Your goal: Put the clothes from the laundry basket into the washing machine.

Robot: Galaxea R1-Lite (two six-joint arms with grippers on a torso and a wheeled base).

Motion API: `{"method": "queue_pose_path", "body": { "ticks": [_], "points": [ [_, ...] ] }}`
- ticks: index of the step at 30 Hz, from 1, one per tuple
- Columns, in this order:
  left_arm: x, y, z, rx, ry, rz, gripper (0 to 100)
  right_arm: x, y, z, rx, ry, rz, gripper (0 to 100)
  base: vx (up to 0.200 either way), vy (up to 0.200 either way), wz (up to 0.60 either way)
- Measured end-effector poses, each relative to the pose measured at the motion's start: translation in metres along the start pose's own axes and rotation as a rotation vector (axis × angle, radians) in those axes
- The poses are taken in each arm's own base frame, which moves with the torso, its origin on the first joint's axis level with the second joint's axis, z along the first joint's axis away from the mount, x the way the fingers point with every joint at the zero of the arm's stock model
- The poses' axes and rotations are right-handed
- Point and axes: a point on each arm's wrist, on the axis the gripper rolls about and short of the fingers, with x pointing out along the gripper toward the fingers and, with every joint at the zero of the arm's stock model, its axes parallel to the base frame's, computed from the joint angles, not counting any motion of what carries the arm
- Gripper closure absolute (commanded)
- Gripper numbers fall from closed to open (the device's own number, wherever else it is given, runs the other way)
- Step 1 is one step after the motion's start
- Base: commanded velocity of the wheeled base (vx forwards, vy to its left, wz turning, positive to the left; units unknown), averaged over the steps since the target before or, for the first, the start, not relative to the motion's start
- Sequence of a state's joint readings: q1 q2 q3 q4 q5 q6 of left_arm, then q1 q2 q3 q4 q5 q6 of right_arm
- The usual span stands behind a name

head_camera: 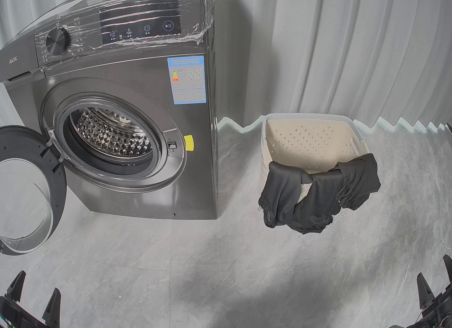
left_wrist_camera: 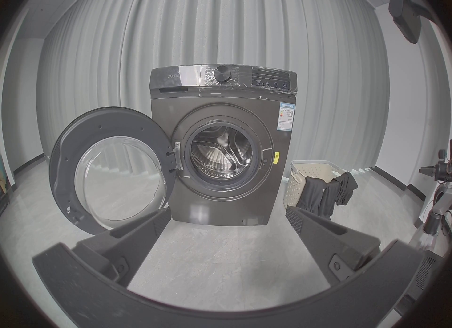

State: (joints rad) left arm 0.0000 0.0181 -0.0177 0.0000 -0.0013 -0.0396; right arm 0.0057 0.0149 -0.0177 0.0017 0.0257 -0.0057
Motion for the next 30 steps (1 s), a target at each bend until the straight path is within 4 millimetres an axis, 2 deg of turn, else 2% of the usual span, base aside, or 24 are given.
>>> {"method": "queue_pose_path", "body": {
  "ticks": [25, 30],
  "points": [
    [0.0, 0.0, 0.0, 0.0, 0.0, -0.001, 0, 0.0, 0.0, 0.0001, 0.0, -0.001, 0.0, 0, 0.0, -0.192, 0.0],
    [0.0, 0.0, 0.0, 0.0, 0.0, -0.001, 0, 0.0, 0.0, 0.0, 0.0, 0.001, -0.001, 0, 0.0, 0.0, 0.0]
  ]
}}
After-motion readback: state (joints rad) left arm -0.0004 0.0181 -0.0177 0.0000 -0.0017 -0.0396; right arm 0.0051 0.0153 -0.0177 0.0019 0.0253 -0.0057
